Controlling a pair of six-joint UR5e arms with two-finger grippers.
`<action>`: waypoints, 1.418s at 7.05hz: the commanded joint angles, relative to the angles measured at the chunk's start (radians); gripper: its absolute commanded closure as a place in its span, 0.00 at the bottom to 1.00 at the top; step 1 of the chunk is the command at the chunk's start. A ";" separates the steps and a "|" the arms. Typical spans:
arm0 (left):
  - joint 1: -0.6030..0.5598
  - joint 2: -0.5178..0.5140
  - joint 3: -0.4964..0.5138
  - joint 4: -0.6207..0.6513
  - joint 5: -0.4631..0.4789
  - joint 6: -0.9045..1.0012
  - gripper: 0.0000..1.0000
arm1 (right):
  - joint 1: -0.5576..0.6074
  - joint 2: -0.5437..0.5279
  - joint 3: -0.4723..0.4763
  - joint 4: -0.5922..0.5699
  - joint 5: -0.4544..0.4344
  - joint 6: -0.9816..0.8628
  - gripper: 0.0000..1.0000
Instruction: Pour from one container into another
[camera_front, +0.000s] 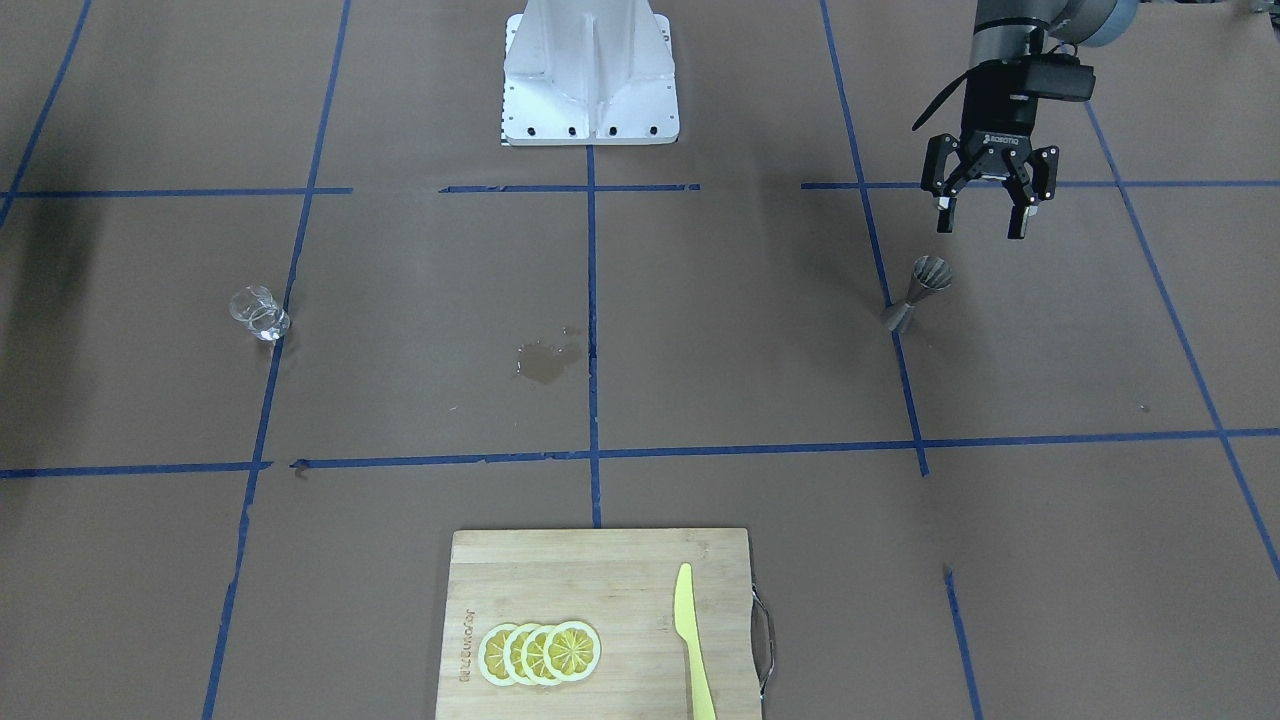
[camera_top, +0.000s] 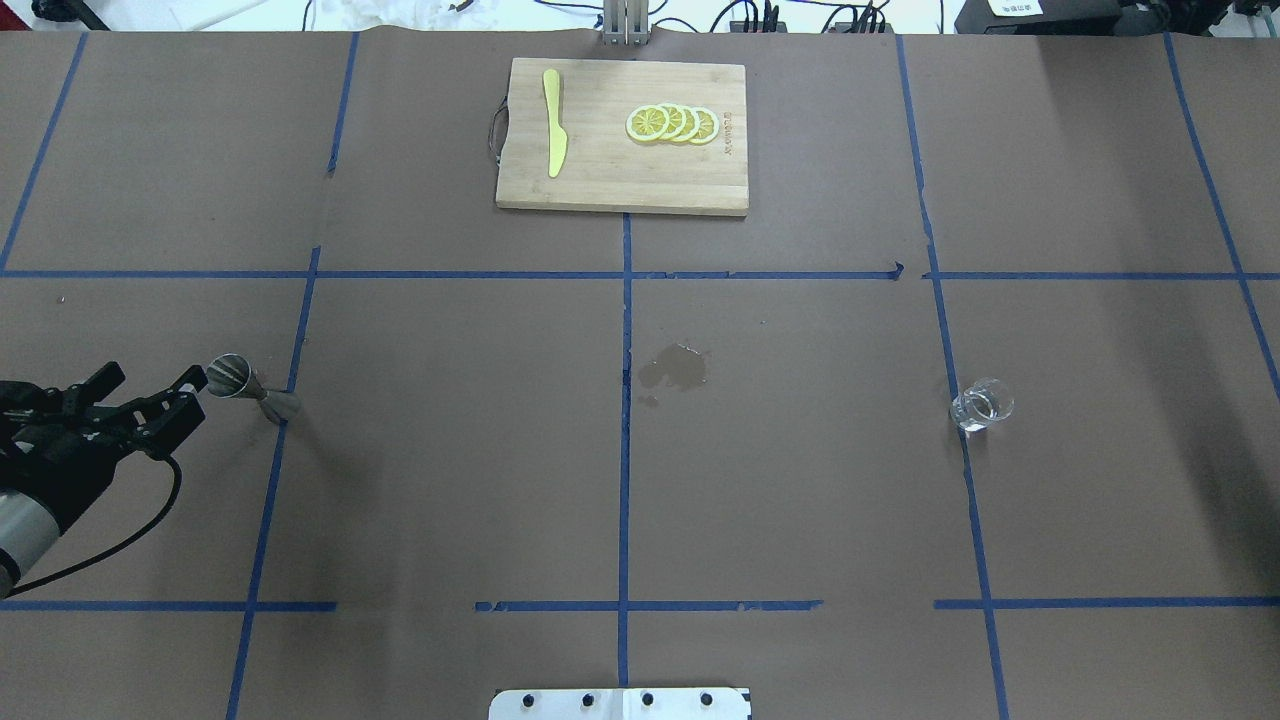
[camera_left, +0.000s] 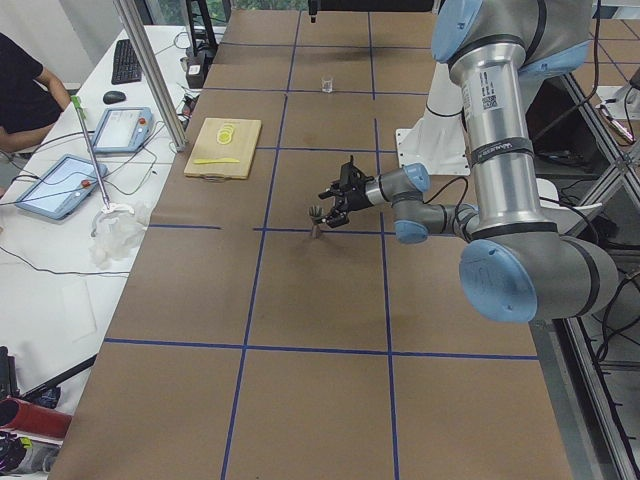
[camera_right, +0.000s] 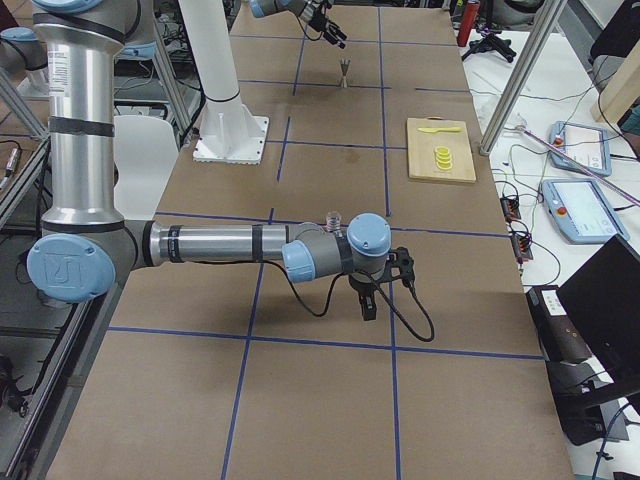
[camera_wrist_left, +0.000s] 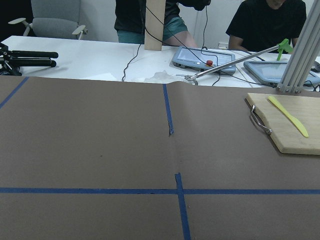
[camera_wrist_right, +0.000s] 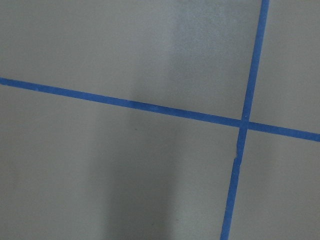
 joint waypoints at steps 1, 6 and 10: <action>0.075 -0.061 0.097 -0.001 0.086 -0.009 0.08 | 0.000 0.002 -0.001 0.000 0.000 0.000 0.00; 0.138 -0.092 0.175 -0.002 0.181 -0.027 0.01 | 0.000 0.006 -0.006 0.000 -0.001 0.000 0.00; 0.143 -0.207 0.312 -0.005 0.236 -0.084 0.01 | 0.000 0.005 -0.003 0.000 0.000 0.000 0.00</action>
